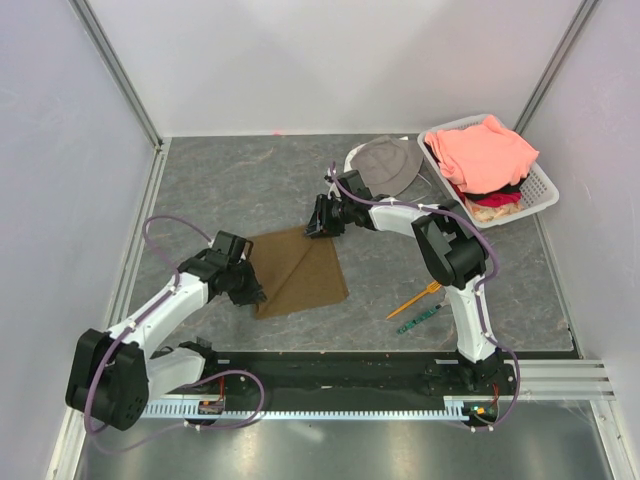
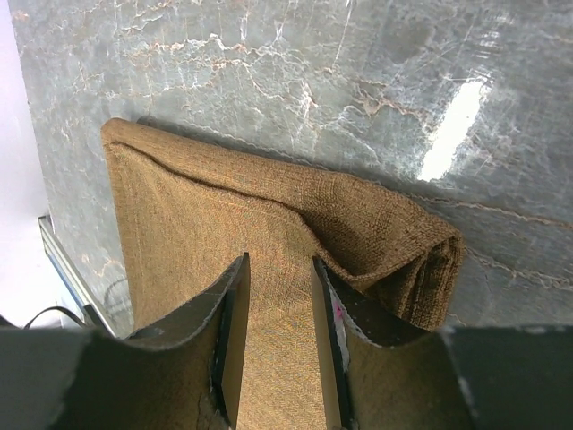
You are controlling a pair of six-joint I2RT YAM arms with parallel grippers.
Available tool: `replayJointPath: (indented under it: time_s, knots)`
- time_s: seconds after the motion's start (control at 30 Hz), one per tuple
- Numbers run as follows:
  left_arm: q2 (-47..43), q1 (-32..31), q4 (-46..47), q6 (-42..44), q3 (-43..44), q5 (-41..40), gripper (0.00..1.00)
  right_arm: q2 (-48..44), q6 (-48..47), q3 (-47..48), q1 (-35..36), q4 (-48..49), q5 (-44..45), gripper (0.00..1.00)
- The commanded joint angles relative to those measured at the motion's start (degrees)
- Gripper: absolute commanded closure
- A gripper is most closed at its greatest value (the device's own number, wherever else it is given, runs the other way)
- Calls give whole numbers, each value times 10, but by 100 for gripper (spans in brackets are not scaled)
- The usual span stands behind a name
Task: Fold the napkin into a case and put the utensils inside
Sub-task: Smooth out the upper triangle-folded napkin.
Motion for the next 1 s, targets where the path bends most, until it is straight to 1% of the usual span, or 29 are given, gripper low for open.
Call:
replayJointPath:
  time_s: [0.0, 0.07, 0.23, 0.37, 0.53, 0.63, 0.77, 0.87, 0.97]
  knots:
    - [-27, -1, -20, -60, -9, -61, 98, 8, -2, 21, -3, 16, -6, 59]
    - [-20, -1, -28, -74, -17, -68, 98, 7, -2, 21, -4, 16, -8, 59]
    - [25, -2, -27, -102, -40, -53, 98, 12, -1, 25, -5, 16, -7, 59]
    - [46, -10, -35, -103, -30, -69, 98, 25, -4, 38, -6, 15, -9, 59]
    - [65, -17, -39, -99, -19, -70, 98, 50, -13, 63, -12, 12, -10, 59]
    - [96, -31, -33, -99, -8, -63, 98, 59, -21, 77, -16, 6, -10, 59]
    - [120, -47, -22, -98, 5, -60, 98, 67, -54, 106, -18, -25, -1, 59]
    - [120, -56, 4, -102, 2, -25, 98, 78, -96, 141, -19, -65, 8, 59]
    - [112, -75, 16, -111, 1, -16, 98, 82, -127, 168, -19, -101, 12, 59]
